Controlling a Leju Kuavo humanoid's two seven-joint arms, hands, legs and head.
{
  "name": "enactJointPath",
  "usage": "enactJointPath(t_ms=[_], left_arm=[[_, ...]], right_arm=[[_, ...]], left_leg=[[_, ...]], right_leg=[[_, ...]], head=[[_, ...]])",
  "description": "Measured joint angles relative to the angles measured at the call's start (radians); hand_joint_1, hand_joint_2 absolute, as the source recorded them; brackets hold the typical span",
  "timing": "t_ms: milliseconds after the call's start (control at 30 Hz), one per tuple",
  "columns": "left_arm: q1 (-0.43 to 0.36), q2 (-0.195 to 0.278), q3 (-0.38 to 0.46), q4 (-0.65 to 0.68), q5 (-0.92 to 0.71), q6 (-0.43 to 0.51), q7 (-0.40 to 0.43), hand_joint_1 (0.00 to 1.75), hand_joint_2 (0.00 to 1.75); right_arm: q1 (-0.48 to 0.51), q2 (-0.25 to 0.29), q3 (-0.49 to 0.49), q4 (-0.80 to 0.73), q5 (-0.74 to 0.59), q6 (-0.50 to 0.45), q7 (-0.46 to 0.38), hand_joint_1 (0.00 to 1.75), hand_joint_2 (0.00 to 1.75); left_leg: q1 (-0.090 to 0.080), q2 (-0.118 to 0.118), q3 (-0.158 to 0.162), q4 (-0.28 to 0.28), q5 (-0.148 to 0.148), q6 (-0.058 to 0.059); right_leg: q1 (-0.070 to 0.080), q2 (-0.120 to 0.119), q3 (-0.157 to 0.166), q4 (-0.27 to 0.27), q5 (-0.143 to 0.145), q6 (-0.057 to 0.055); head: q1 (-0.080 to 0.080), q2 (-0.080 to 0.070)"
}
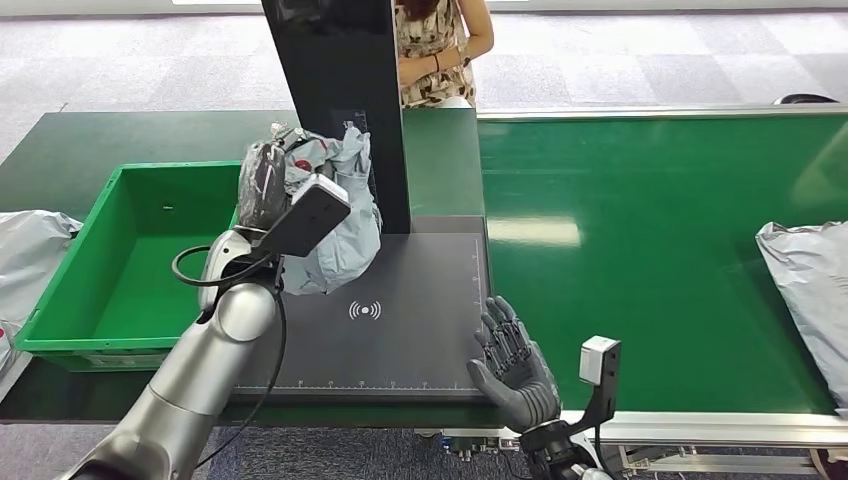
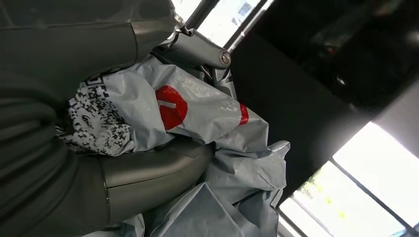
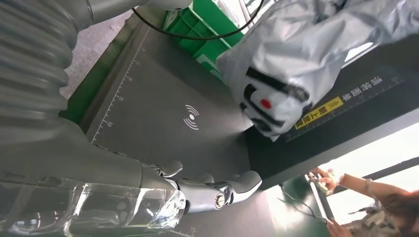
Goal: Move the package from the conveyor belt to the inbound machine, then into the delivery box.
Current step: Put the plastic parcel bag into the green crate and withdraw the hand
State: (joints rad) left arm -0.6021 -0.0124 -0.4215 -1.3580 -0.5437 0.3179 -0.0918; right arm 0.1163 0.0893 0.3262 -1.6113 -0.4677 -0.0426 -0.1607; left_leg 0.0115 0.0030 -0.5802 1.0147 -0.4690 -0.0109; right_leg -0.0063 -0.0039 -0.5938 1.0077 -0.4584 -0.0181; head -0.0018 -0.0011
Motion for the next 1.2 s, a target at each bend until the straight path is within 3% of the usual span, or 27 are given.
enactJointPath(t_ms=[333, 700, 1000, 1200], left_arm=[[-0.038, 0.090, 0.214, -0.097, 0.127, 0.044, -0.034, 1.75, 1.75], [-0.093, 0.195, 0.452, -0.072, 0.201, 0.098, -0.040, 1.75, 1.75], [-0.162, 0.279, 0.509, 0.070, 0.201, 0.122, -0.035, 1.75, 1.75], [-0.163, 0.298, 0.520, 0.159, 0.164, 0.110, 0.004, 1.75, 1.75]], right_arm=[[0.033, 0.000, -0.025, -0.007, -0.010, -0.007, -0.027, 0.00, 1.75], [0.051, 0.006, -0.055, -0.029, 0.010, -0.013, -0.012, 0.00, 1.75], [0.043, 0.020, -0.067, -0.029, 0.021, -0.001, -0.003, 0.00, 1.75], [0.041, 0.024, -0.070, -0.029, 0.027, 0.000, 0.008, 0.00, 1.75]], left_leg=[[0.000, 0.001, 0.000, 0.000, 0.000, -0.001], [0.000, 0.002, 0.000, 0.000, 0.001, -0.001], [0.000, 0.002, 0.000, 0.000, 0.001, -0.001], [0.000, 0.001, 0.000, 0.000, 0.001, -0.001]], right_leg=[[0.000, 0.001, -0.001, 0.002, 0.000, -0.001], [0.000, 0.002, -0.002, 0.002, 0.000, -0.001], [0.000, 0.002, -0.002, 0.002, 0.000, -0.001], [0.000, 0.002, -0.002, 0.002, 0.000, -0.001]], head=[[0.000, 0.000], [0.000, 0.000], [0.000, 0.000], [0.000, 0.000]])
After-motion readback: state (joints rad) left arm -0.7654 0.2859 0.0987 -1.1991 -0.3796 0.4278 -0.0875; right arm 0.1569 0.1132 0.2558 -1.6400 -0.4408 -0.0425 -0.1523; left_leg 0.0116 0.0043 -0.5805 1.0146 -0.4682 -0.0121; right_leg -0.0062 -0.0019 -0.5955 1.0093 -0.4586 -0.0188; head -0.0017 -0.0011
